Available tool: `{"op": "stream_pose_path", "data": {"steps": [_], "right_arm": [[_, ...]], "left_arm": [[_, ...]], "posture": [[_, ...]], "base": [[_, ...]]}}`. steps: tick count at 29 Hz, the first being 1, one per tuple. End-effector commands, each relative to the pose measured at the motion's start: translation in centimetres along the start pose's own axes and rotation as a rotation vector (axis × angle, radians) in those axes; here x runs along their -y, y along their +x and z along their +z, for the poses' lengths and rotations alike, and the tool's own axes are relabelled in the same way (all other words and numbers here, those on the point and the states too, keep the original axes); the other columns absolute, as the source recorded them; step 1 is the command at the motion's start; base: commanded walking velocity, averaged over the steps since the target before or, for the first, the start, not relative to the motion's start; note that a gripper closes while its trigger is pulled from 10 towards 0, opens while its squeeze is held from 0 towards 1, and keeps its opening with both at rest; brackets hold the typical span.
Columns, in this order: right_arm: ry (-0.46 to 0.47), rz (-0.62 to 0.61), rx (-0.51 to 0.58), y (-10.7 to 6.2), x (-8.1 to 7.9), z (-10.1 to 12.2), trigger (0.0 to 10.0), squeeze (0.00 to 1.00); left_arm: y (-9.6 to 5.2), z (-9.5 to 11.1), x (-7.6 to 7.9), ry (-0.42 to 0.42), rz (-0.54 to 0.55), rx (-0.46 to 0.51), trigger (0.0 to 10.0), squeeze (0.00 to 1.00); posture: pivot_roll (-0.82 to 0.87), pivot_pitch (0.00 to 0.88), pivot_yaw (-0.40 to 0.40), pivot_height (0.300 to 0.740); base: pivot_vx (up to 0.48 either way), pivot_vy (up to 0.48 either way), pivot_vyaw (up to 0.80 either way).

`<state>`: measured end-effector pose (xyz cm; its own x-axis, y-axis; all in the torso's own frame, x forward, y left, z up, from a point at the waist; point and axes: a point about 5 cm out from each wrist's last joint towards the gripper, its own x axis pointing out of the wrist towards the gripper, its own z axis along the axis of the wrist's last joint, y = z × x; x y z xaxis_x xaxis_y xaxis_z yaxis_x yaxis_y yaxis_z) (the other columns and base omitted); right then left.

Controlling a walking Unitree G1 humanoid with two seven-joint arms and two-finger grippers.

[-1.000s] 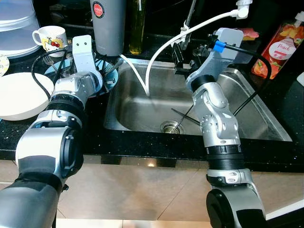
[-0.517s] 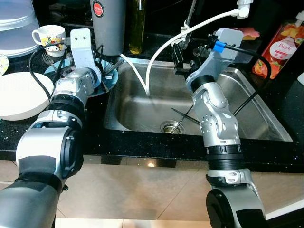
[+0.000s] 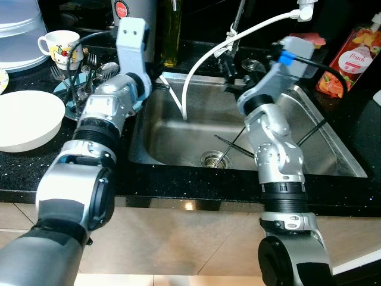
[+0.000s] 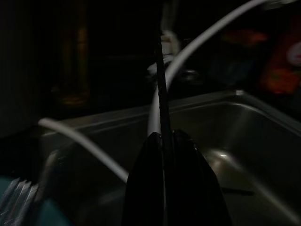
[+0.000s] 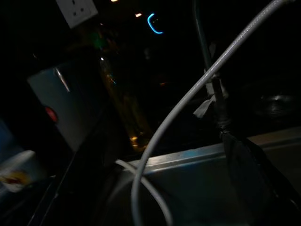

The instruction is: Kitchen organization

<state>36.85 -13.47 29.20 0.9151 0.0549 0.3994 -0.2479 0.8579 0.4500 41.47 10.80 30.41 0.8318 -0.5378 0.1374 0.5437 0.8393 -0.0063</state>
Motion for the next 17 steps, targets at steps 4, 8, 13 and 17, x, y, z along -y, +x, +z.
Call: {"op": "stream_pose_path", "data": {"steps": [4, 8, 13, 17], "right_arm": [[0.211, 0.143, 0.0, -0.1, -0.6, 1.5, 10.0, 0.0], [0.298, 0.271, -0.029, -0.7, -1.6, 1.5, 10.0, 0.0], [0.292, 0.351, -0.093, -1.2, -2.4, 0.8, 10.0, 0.0], [0.25, 0.38, -0.165, -1.6, -2.4, -0.5, 10.0, 0.0]], "left_arm": [[-0.2, 0.1, 2.4, -0.023, -0.237, 0.027, 10.0, 0.0], [-1.2, 0.1, 4.0, -0.046, -0.424, 0.037, 10.0, 0.0], [-2.0, -0.2, 4.6, -0.035, -0.508, 0.02, 10.0, 0.0], [-2.3, -0.4, 5.0, -0.021, -0.543, 0.018, 10.0, 0.0]], "posture": [[0.21, 0.052, -0.075, 0.74], [0.21, 0.046, -0.077, 0.74], [0.21, 0.04, -0.076, 0.74], [0.21, 0.04, -0.076, 0.74]], "base": [[0.0, 0.0, 0.0], [0.0, 0.0, 0.0], [0.0, 0.0, 0.0], [0.0, 0.0, 0.0]]}}
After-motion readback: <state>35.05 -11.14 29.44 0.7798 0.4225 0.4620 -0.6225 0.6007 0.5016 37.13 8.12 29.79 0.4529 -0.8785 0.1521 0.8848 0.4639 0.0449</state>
